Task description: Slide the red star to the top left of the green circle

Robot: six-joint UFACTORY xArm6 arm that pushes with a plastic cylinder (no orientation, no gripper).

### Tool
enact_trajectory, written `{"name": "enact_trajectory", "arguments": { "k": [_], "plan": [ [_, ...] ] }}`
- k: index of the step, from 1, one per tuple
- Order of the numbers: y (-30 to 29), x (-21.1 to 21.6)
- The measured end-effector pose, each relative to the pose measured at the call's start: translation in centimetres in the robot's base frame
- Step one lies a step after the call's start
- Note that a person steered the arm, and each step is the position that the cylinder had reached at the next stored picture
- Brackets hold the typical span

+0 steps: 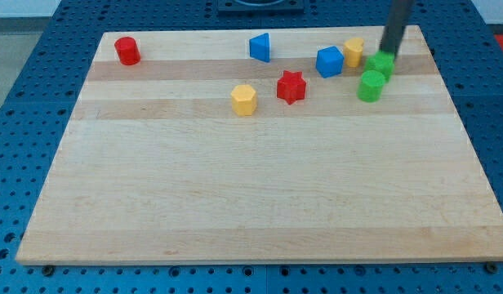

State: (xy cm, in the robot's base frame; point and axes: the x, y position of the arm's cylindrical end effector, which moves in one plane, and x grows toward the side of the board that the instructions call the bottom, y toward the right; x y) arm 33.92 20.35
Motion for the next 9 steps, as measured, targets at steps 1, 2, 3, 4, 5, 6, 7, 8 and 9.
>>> {"name": "enact_trajectory", "arguments": {
  "k": [1,2,3,4,5,6,7,8,9],
  "plan": [
    [-2.7,10.8],
    [-2.7,11.4],
    [-3.9,11.1],
    [-6.0,15.8],
    [-12.5,26.0],
    [-15.9,27.9],
    [-24.3,26.0],
    [-33.5,19.6],
    [-40.1,12.9]
  ]
}}
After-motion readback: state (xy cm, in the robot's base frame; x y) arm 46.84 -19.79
